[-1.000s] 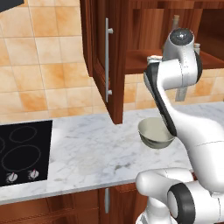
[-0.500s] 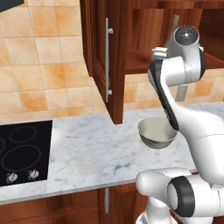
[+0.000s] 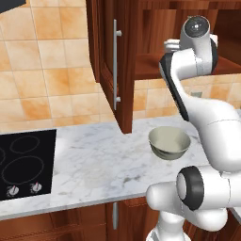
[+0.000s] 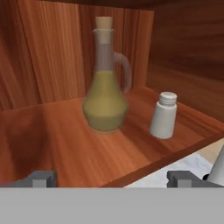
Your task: Retrieve the bottle and the shaker from the cabinet and place them next to the mixing bowl on the counter. Then add garlic from the fridge to the mixing bowl.
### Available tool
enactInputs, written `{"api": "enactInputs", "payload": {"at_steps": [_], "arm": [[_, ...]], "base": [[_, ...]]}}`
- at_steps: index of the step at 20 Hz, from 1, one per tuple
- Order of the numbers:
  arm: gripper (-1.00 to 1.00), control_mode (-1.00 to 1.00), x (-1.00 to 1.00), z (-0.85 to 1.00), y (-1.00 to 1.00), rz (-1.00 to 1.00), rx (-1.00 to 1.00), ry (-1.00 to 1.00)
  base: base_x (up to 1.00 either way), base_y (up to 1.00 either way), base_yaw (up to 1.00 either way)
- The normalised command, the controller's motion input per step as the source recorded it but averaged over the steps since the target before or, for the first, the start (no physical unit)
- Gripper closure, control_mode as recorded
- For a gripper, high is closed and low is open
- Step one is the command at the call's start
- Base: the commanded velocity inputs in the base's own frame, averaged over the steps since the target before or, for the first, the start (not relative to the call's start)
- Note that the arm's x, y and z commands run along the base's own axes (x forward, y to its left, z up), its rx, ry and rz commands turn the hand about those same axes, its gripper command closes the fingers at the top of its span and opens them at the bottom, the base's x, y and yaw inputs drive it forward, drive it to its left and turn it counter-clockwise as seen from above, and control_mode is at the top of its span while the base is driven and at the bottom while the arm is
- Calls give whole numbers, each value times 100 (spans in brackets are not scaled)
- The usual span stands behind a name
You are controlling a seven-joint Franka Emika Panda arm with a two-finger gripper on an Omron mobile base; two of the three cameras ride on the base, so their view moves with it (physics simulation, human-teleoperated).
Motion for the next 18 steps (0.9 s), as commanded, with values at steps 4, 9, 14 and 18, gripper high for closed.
{"api": "enactInputs", "payload": {"at_steps": [4,9,14,18], "arm": [[-100,-100,32,13,-29,-5,-10,0],[-100,-100,36,11,-15,-2,-4,-1],[-100,-100,36,1,-35,0,1,-1],[-100,-100,45,1,-24,-1,1,0]], "base": [[0,0,0],[0,0,0],[0,0,0],[0,0,0]]}}
